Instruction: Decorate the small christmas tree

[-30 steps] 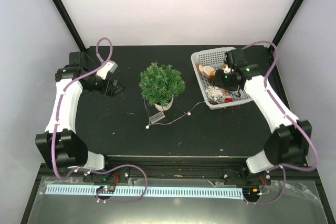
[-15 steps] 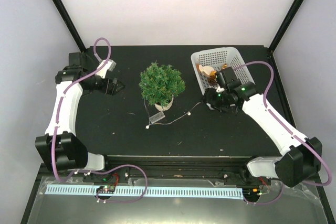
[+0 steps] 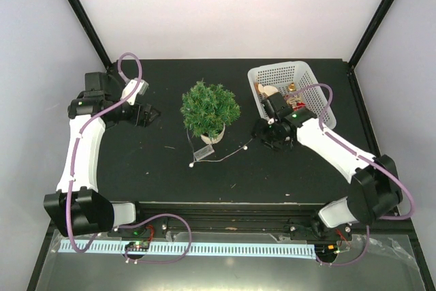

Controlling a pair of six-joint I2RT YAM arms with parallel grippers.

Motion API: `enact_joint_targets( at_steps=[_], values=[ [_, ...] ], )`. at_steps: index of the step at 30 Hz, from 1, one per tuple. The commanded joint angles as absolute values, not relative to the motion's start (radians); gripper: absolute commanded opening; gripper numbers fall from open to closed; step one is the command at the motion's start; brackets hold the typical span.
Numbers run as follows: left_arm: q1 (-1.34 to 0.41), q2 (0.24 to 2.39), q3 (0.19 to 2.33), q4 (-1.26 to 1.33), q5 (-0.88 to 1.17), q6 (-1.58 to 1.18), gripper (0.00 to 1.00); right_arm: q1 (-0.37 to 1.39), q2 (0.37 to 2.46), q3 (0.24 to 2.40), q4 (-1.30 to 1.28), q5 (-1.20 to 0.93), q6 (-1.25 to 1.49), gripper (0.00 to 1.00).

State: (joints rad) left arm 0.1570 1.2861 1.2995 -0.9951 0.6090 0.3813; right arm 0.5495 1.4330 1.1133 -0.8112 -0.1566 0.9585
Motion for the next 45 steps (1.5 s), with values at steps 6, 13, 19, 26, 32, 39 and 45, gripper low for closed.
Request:
enact_joint_targets(
  at_steps=[6, 13, 19, 26, 32, 39, 45],
  values=[
    [0.177, 1.226, 1.272, -0.994, 0.589, 0.391, 0.84, 0.553, 1.53, 1.128, -0.737, -0.056, 1.024, 0.64],
    [0.188, 1.216, 1.253, -0.994, 0.595, 0.406, 0.84, 0.554, 1.604, 1.188, -0.723, -0.038, 1.035, 0.56],
    [0.199, 1.204, 1.241, -0.997, 0.607, 0.422, 0.84, 0.554, 1.622, 1.201, -0.709, -0.036, 1.057, 0.3],
    [0.204, 1.197, 1.224, -0.988, 0.621, 0.427, 0.84, 0.554, 1.612, 1.195, -0.719, -0.034, 1.06, 0.06],
    [0.208, 1.195, 1.217, -0.982, 0.633, 0.423, 0.84, 0.552, 1.634, 1.206, -0.731, -0.031, 1.038, 0.11],
    [0.211, 1.186, 1.201, -0.981, 0.635, 0.423, 0.85, 0.554, 1.637, 1.215, -0.736, -0.036, 1.032, 0.49],
    [0.212, 1.189, 1.208, -0.98, 0.637, 0.42, 0.85, 0.554, 1.66, 1.206, -0.729, -0.044, 1.03, 0.48]
  ],
)
